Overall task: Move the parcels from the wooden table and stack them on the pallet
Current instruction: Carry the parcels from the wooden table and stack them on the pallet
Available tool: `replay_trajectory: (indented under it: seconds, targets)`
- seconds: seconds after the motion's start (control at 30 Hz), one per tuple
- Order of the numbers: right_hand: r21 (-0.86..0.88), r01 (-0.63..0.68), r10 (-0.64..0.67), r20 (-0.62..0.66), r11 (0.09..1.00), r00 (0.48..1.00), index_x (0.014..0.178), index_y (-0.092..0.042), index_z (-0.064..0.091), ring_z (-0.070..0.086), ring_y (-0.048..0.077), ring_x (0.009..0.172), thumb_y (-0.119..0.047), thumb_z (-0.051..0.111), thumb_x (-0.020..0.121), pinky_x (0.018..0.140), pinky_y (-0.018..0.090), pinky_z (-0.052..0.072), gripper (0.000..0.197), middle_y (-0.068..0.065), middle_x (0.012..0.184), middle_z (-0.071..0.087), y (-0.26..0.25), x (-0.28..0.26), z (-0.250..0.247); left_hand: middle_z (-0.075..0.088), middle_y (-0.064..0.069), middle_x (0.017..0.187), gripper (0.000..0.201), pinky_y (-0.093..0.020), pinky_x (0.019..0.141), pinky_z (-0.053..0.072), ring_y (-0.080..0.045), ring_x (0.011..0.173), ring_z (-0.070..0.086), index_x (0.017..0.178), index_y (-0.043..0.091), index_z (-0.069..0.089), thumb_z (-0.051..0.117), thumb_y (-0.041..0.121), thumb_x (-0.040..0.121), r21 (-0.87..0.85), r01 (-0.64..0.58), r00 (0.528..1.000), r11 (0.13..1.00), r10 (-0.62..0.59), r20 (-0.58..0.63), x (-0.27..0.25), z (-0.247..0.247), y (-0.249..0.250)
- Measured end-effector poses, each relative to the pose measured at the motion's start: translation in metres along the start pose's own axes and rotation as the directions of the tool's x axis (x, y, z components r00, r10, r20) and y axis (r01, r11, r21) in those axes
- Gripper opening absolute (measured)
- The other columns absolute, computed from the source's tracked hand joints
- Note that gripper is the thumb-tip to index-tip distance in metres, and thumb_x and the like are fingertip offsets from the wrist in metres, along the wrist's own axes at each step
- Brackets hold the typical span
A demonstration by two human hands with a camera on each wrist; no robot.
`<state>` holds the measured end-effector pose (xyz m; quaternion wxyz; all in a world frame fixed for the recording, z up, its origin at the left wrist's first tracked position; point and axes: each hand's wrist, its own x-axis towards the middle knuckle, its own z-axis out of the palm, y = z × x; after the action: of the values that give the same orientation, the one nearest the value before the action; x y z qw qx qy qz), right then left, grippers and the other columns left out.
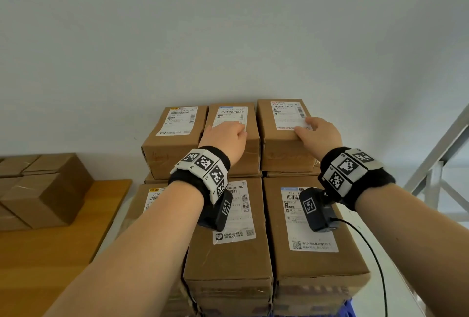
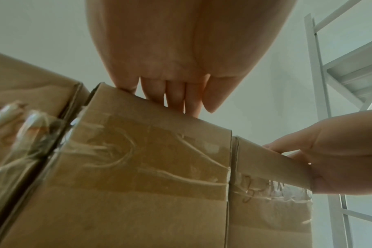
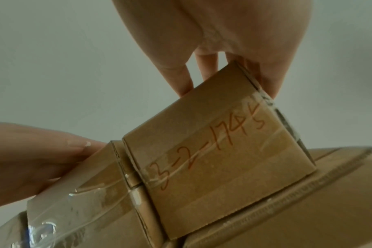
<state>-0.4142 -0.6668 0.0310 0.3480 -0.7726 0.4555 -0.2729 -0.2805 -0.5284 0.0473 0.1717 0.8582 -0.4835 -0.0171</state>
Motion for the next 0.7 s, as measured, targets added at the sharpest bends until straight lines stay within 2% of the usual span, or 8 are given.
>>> replay_trajectory:
  seconds: [0.2,0.3,0.37,0.43,0.5,0.53,0.6,0.7]
  targets:
    - [-0.042,0.092,-0.092,-0.021,0.995,0.996,0.138,-0.011,0.045,0.045,0.024,0.128,-0.026,0.05,0.095,0.101,0.031,0.037,0.045,0.009,0.142,0.046,-0.007,-0.006,-0.003,0.061,-0.008,0.118,0.03,-0.04,0.092,0.045,-0.026,0.103,0.056,0.096,0.01,0.058,0.032,0.025,0.098,-0.092,0.021,0.998,0.996,-0.026,-0.05,0.001,0.002,0.004]
    - [-0.045,0.136,-0.137,-0.017,0.99,0.99,0.135,-0.012,0.05,0.043,0.022,0.13,-0.025,0.05,0.095,0.104,0.031,0.035,0.041,0.007,0.141,0.047,-0.009,-0.01,-0.003,0.06,-0.008,0.121,0.029,-0.04,0.092,0.046,-0.026,0.106,0.056,0.095,0.01,0.057,0.033,0.026,0.098,-0.112,0.017,0.997,0.994,-0.026,-0.078,-0.002,0.001,0.008]
    - [-0.049,0.168,-0.168,0.005,0.985,0.986,0.132,-0.013,0.053,0.044,0.022,0.129,-0.025,0.049,0.095,0.105,0.031,0.035,0.038,0.006,0.138,0.051,-0.011,-0.014,-0.001,0.059,-0.008,0.124,0.033,-0.039,0.094,0.045,-0.026,0.111,0.055,0.103,0.006,0.059,0.033,0.026,0.098,-0.122,0.018,0.996,0.992,-0.029,-0.083,-0.005,0.0,0.011]
    - [-0.065,0.195,-0.192,0.038,0.979,0.981,0.128,-0.013,0.057,0.048,0.021,0.126,-0.026,0.049,0.095,0.11,0.035,0.033,0.036,0.006,0.133,0.056,-0.011,-0.017,0.001,0.06,-0.01,0.119,0.035,-0.037,0.091,0.043,-0.026,0.109,0.055,0.109,0.004,0.06,0.034,0.024,0.099,-0.14,0.025,0.995,0.99,-0.037,-0.089,-0.009,-0.001,0.014]
    - [-0.063,0.211,-0.208,0.06,0.975,0.976,0.126,-0.013,0.059,0.052,0.02,0.122,-0.026,0.05,0.095,0.112,0.041,0.031,0.035,0.005,0.128,0.06,-0.009,-0.02,0.002,0.059,-0.011,0.112,0.032,-0.034,0.088,0.041,-0.024,0.106,0.054,0.106,0.008,0.06,0.034,0.024,0.099,-0.153,0.03,0.995,0.988,-0.044,-0.09,-0.013,-0.001,0.017]
    - [-0.056,0.216,-0.213,0.062,0.975,0.975,0.125,-0.013,0.059,0.052,0.02,0.121,-0.027,0.05,0.095,0.112,0.041,0.032,0.034,0.005,0.127,0.061,-0.009,-0.021,0.002,0.058,-0.009,0.119,0.033,-0.034,0.092,0.04,-0.023,0.113,0.052,0.114,0.01,0.059,0.033,0.025,0.1,-0.157,0.033,0.995,0.987,-0.047,-0.085,-0.014,-0.001,0.019]
    - [-0.031,0.223,-0.221,0.059,0.974,0.973,0.125,-0.014,0.059,0.051,0.02,0.122,-0.027,0.05,0.095,0.109,0.037,0.035,0.034,0.004,0.128,0.06,-0.008,-0.024,0.0,0.049,-0.005,0.139,0.038,-0.032,0.103,0.035,-0.021,0.129,0.044,0.132,0.015,0.05,0.033,0.026,0.1,-0.162,0.04,0.995,0.986,-0.054,-0.083,-0.018,-0.001,0.021]
    - [0.034,0.249,-0.251,0.068,0.968,0.966,0.125,-0.014,0.059,0.052,0.016,0.12,-0.024,0.049,0.096,0.094,0.021,0.036,0.033,0.003,0.13,0.058,-0.013,-0.031,-0.004,0.046,-0.003,0.142,0.039,-0.029,0.105,0.032,-0.018,0.132,0.04,0.136,0.018,0.046,0.033,0.027,0.1,-0.194,0.054,0.99,0.979,-0.077,-0.114,-0.024,-0.001,0.024]
